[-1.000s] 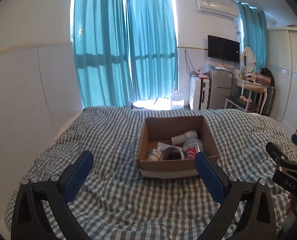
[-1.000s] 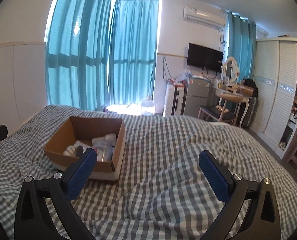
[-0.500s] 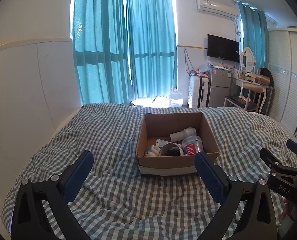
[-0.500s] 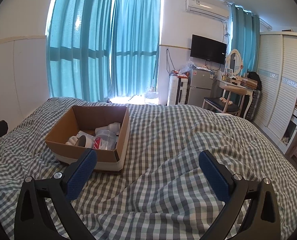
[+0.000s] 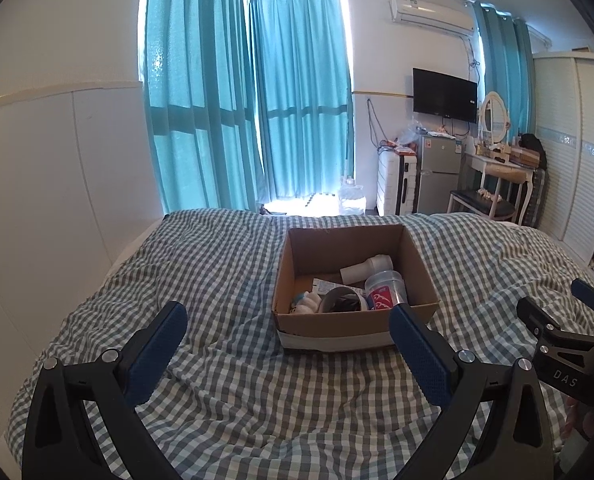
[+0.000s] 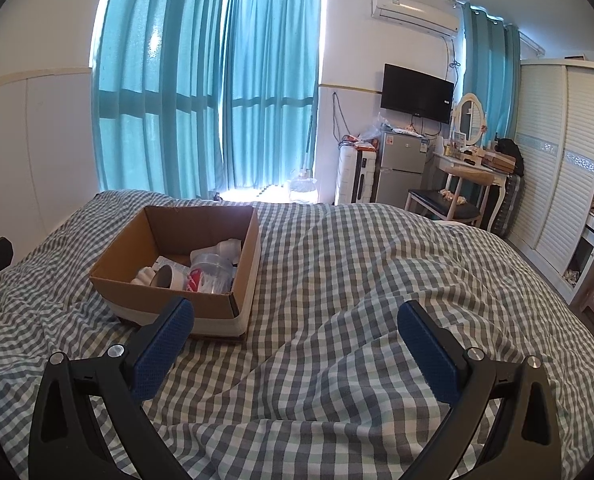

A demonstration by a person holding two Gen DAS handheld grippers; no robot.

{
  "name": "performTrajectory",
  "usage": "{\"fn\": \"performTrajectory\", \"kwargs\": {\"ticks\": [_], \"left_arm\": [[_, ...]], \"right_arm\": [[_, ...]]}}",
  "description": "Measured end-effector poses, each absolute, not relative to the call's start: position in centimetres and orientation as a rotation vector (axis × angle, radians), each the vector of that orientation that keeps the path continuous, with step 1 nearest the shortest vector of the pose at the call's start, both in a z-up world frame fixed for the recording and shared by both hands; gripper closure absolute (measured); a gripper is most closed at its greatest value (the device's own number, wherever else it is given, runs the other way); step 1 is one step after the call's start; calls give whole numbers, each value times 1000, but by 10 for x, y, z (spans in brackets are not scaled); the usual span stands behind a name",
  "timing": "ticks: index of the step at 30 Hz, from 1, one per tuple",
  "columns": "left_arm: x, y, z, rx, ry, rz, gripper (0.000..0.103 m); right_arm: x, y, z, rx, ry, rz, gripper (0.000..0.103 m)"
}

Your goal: Organize objects

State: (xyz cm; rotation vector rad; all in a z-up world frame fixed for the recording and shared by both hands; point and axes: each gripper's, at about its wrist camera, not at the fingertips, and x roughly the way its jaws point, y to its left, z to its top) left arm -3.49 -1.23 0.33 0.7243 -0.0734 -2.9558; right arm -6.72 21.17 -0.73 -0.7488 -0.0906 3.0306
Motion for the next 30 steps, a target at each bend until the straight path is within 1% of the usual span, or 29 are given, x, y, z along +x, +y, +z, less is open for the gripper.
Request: {"fn": "performTrajectory", "kwargs": {"ticks": [21,25,30], "left_arm": [[-32,-13,3,722,-75,-2954,0],[-34,-13,3,753,-51,-2963,0],[-31,-13,5,724,-48,-2971,0]], "right_arm": [[-67,210,-8,-754,-97,3027,1],[-67,208,-13,-766,-97,3023,1],[-68,204,-15,-771,-103,3021,1]]}}
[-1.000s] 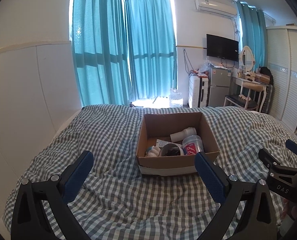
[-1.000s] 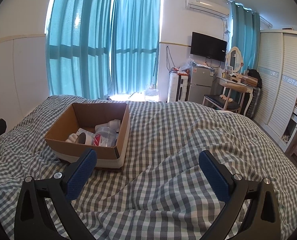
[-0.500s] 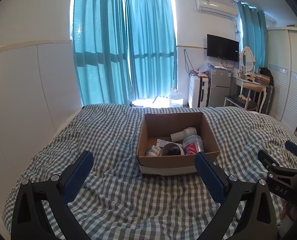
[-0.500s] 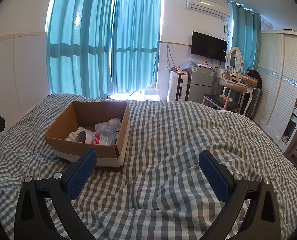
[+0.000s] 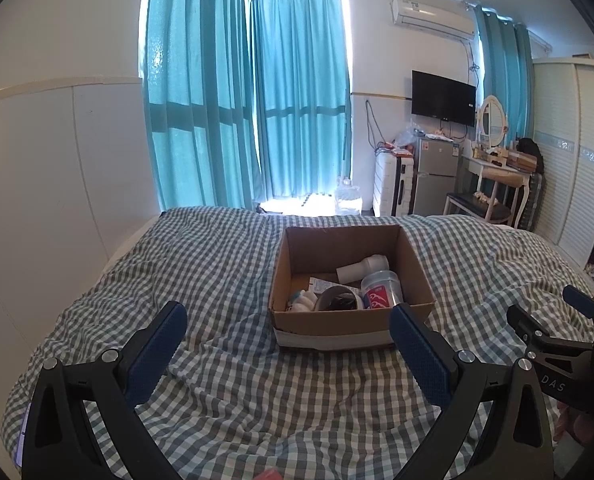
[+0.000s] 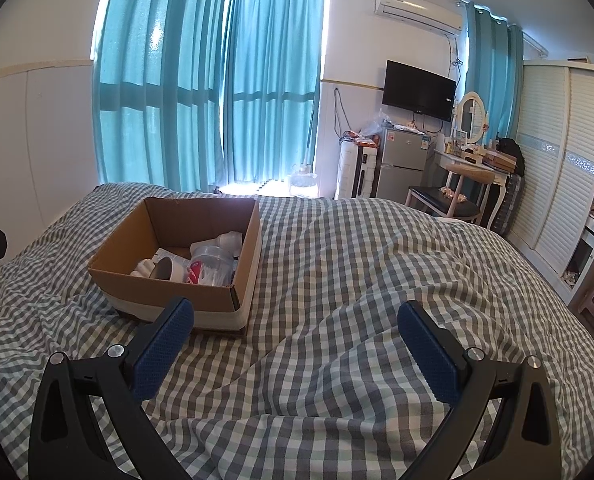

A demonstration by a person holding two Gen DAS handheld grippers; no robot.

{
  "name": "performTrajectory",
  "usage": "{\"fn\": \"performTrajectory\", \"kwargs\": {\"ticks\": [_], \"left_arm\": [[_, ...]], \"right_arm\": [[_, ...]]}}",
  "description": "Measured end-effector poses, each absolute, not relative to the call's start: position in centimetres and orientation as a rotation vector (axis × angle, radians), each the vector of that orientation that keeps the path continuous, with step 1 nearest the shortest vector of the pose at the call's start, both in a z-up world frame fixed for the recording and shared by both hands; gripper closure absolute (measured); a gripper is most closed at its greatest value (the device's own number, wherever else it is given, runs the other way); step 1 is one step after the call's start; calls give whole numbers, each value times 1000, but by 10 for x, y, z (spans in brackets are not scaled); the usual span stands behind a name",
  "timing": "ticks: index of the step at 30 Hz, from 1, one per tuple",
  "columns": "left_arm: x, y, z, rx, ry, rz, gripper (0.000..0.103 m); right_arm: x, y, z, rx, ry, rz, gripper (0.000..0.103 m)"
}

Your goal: Organize objects

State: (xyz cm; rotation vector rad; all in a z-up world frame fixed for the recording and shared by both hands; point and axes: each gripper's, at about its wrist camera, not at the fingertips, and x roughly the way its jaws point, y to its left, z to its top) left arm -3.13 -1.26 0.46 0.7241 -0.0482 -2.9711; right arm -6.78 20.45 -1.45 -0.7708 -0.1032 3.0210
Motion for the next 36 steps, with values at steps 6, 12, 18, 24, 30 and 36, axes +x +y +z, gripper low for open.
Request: {"fn": "performTrajectory", "kwargs": {"ticks": [6,12,18,24,30,36], "left_arm": [[-30,-10,5,714,-75,-2968,0],[-30,-10,4,712,-80,-2966,0],[-30,-10,4,715,-73,-2962,0],[-30,-11,3,722,-62,-2961,0],[-30,-8,0,737,-78,-2954,0],[-29,-8,-3,745,-95,-2934,0]], "right_arm": [[-68,202,-16,-778,-103,3016,1],[-68,200,-19,-784,-111,3015,1],[-69,199,-18,-789,-114,3013,1],[-69,198,-20,-792,-126,3009,1],[-69,199,-18,-790,-127,3012,1],[-69,198,-19,-789,-127,3010,1]]}}
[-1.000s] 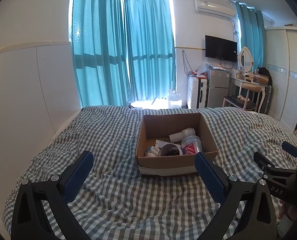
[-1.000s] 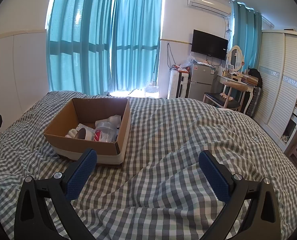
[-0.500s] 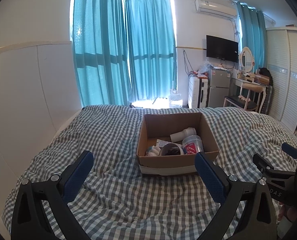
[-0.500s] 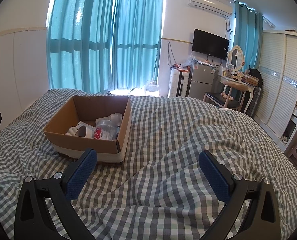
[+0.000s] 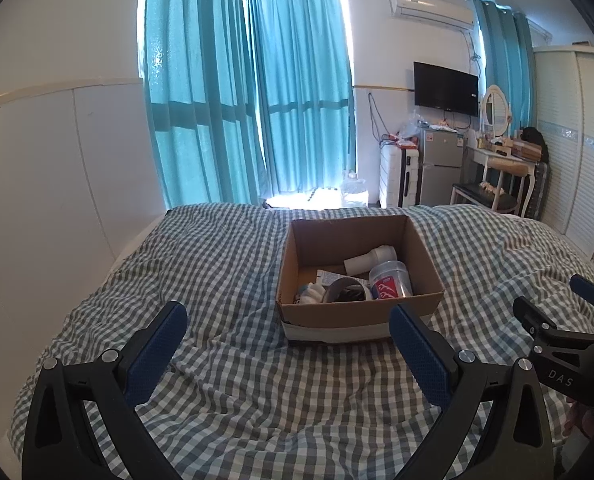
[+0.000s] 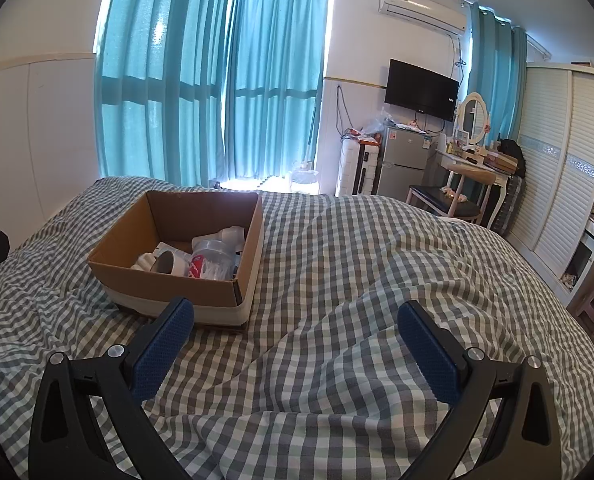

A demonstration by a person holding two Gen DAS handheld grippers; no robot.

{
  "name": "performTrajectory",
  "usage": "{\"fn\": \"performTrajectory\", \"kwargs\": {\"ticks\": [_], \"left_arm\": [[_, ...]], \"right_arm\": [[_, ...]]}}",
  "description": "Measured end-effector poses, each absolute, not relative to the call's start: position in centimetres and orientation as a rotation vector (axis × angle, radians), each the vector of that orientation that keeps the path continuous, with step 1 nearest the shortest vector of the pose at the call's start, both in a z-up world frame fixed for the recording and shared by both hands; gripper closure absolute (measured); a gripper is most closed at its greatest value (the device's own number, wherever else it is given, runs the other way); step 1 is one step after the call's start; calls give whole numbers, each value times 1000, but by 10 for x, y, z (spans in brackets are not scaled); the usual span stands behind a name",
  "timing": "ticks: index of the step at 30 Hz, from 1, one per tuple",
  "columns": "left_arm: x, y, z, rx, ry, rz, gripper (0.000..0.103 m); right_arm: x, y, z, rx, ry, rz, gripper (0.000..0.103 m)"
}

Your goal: Organize objects

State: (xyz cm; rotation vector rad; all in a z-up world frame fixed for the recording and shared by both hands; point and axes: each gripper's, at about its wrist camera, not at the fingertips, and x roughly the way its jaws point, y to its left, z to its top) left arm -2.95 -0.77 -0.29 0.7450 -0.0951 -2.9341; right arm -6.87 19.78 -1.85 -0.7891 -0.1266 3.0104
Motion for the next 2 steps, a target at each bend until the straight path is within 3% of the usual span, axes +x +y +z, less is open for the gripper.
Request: {"fn": "performTrajectory", "kwargs": {"ticks": [2], "left_arm": [[-29,-8,-3,741,-99,-2930,0]], "right_arm": [[-69,198,-18,-790,-126,3010,1]]}}
